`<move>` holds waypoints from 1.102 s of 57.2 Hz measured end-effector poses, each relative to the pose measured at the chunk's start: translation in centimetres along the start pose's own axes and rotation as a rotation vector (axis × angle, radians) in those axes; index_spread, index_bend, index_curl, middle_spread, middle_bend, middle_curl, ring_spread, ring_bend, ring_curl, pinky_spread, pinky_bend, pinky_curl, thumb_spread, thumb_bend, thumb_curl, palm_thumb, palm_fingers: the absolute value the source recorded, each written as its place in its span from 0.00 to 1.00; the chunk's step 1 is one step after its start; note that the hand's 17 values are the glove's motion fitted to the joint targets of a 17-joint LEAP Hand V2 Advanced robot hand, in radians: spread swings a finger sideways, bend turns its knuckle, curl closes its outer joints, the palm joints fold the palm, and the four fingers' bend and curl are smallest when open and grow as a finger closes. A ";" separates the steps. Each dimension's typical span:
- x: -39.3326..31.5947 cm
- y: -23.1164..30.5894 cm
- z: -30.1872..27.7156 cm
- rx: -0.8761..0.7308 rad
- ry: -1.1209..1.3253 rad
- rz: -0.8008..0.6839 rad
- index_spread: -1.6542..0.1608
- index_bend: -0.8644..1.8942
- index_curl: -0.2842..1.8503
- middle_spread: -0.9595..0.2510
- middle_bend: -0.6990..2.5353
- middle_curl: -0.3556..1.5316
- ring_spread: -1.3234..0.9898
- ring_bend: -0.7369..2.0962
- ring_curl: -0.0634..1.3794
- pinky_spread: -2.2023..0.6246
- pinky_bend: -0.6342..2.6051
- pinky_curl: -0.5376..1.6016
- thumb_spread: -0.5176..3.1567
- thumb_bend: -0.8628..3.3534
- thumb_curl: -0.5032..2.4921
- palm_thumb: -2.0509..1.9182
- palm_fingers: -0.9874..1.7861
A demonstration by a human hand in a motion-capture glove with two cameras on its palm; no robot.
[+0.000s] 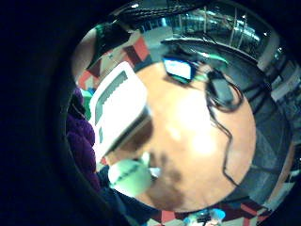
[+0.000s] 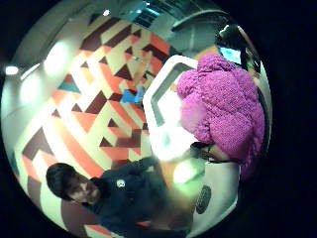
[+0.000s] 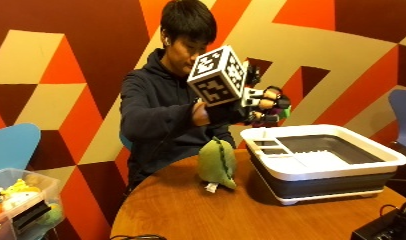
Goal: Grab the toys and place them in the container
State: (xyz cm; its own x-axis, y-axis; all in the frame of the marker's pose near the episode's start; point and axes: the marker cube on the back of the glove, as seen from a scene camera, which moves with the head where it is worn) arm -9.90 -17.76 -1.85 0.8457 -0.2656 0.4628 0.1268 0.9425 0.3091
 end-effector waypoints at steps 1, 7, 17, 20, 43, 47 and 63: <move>-0.8 -0.4 0.4 0.010 -0.006 -0.012 0.86 0.78 0.45 0.61 0.39 0.39 0.49 0.33 0.09 0.77 0.35 0.39 0.42 0.25 0.36 0.68 0.41; -4.2 -2.5 3.3 0.054 0.002 -0.070 0.86 0.76 0.45 0.60 0.41 0.41 0.47 0.34 0.11 0.77 0.35 0.39 0.42 0.25 0.37 0.68 0.42; -5.6 -5.2 9.3 0.065 0.094 -0.051 0.86 0.72 0.46 0.59 0.43 0.43 0.46 0.36 0.14 0.77 0.34 0.39 0.42 0.24 0.38 0.68 0.43; -5.2 -5.5 10.9 0.005 0.082 -0.013 0.85 0.71 0.46 0.60 0.42 0.43 0.46 0.37 0.15 0.77 0.34 0.39 0.43 0.23 0.38 0.67 0.43; -3.9 0.2 7.5 -0.159 0.108 -0.014 0.84 0.48 0.37 0.78 0.30 0.39 0.54 0.35 0.18 0.79 0.40 0.42 0.48 0.20 0.31 0.60 0.34; -3.2 3.5 6.1 -0.230 0.189 -0.017 0.83 0.46 0.36 0.78 0.30 0.39 0.55 0.34 0.18 0.79 0.40 0.42 0.49 0.20 0.31 0.60 0.35; -0.1 13.6 5.0 -0.437 0.323 0.090 0.83 0.37 0.34 0.79 0.30 0.40 0.56 0.34 0.20 0.79 0.40 0.42 0.49 0.20 0.29 0.58 0.34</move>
State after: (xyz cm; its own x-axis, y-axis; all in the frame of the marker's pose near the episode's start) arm -10.83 -5.90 6.42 0.9705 -0.1687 0.1721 0.1915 0.9734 -0.1255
